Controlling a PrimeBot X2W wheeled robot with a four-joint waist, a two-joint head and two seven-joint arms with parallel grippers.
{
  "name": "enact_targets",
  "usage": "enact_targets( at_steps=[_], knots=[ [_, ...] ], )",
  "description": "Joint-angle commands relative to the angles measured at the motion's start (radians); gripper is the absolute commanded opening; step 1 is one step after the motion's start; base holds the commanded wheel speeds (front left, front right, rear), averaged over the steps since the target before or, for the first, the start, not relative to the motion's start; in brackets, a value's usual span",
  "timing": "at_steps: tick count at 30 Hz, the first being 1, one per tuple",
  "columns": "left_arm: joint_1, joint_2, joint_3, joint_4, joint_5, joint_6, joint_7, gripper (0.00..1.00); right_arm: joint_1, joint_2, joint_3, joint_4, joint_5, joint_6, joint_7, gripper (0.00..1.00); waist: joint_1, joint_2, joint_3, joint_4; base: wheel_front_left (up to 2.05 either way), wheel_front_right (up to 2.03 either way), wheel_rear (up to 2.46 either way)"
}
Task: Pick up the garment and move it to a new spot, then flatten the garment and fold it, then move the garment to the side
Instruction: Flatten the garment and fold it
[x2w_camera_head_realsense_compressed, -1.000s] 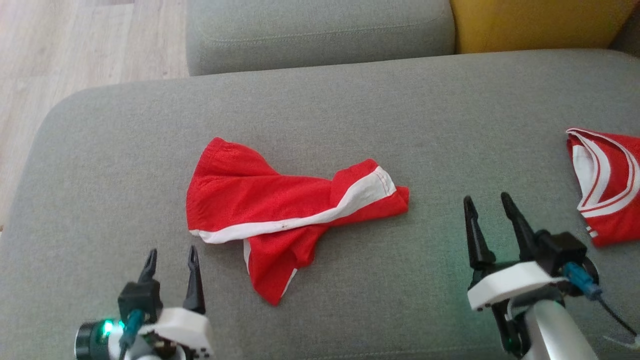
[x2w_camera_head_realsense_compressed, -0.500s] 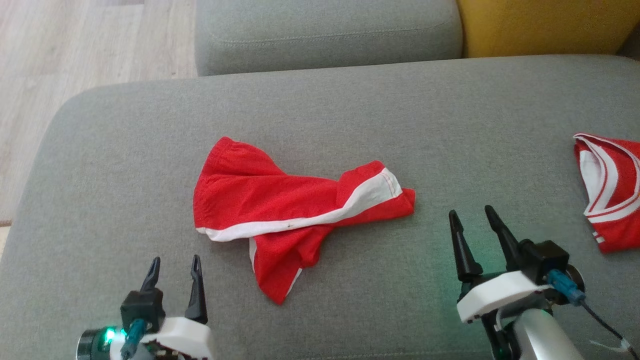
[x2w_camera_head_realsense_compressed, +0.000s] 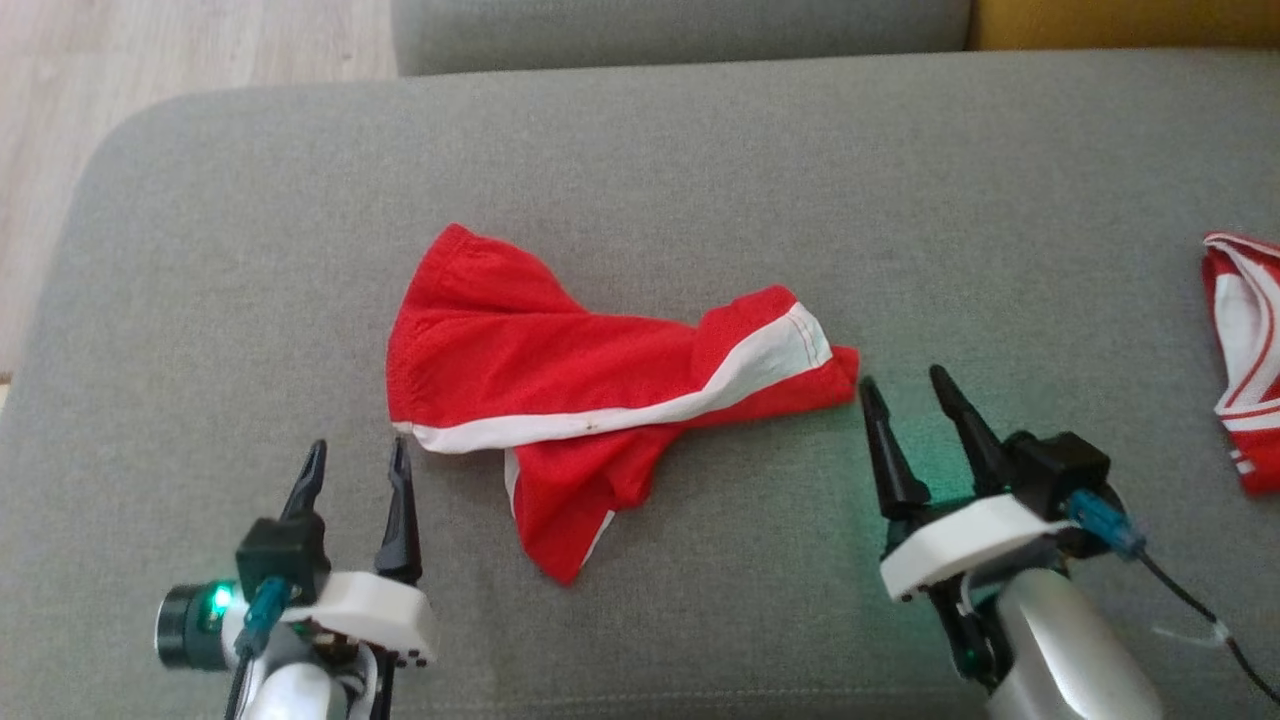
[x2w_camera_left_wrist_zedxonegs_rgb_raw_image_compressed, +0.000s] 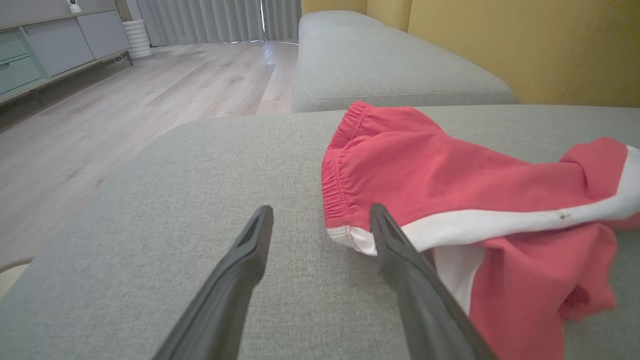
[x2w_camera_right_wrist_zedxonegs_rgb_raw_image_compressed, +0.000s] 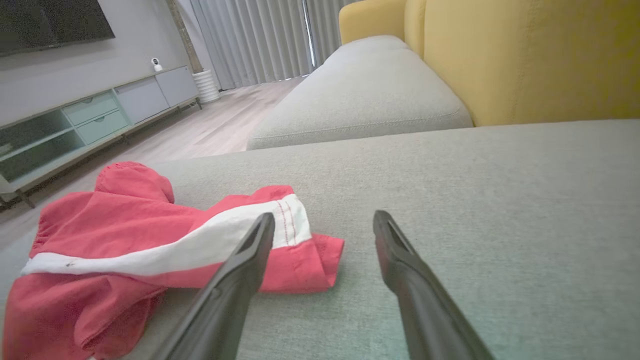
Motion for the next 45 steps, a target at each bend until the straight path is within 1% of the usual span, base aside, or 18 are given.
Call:
enact_targets(
  at_steps=[1, 7, 13, 19, 28, 31, 38, 45],
  knots=[
    [-0.050, 0.001, 0.031, -0.034, -0.002, -0.009, -0.009, 1.00, -0.056, 0.004, 0.045, -0.008, 0.039, 0.006, -0.011, 1.00, 0.0000, 0.0000, 0.020, 0.002, 0.00, 0.00, 0.00],
    [-0.083, -0.002, 0.012, -0.031, -0.003, -0.021, -0.009, 1.00, -0.163, 0.004, 0.098, 0.077, 0.131, 0.006, 0.016, 1.00, 0.0000, 0.0000, 0.066, 0.027, 0.00, 0.00, 0.00],
    [-0.093, -0.004, 0.004, -0.031, -0.009, -0.020, -0.009, 1.00, -0.264, 0.002, 0.135, 0.166, 0.204, 0.006, 0.061, 1.00, 0.0000, 0.0000, 0.098, 0.058, 0.00, 0.00, 0.00],
    [-0.093, -0.005, 0.004, -0.037, -0.012, -0.018, -0.009, 1.00, -0.278, -0.001, 0.137, 0.212, 0.259, 0.006, 0.069, 1.00, 0.0000, 0.0000, 0.108, 0.068, 0.00, 0.00, 0.00],
    [-0.108, -0.005, 0.000, -0.040, -0.015, -0.019, -0.009, 1.00, -0.292, -0.028, 0.220, 0.211, 0.388, 0.006, 0.096, 1.00, 0.0000, 0.0000, 0.123, 0.066, 0.00, 0.00, 0.00],
    [-0.113, -0.005, -0.004, -0.042, -0.019, -0.018, -0.009, 1.00, -0.299, -0.049, 0.266, 0.193, 0.431, 0.006, 0.110, 1.00, 0.0000, 0.0000, 0.125, 0.068, 0.00, 0.00, 0.00],
    [-0.111, -0.005, -0.002, -0.040, -0.026, -0.014, -0.009, 1.00, -0.304, -0.090, 0.335, 0.169, 0.524, 0.006, 0.115, 1.00, 0.0000, 0.0000, 0.125, 0.069, 0.00, 0.00, 0.00],
    [-0.115, -0.005, -0.010, -0.039, -0.032, -0.014, -0.009, 1.00, -0.323, -0.128, 0.365, 0.186, 0.581, 0.006, 0.112, 1.00, 0.0000, 0.0000, 0.127, 0.079, 0.00, 0.00, 0.00]
  ],
)
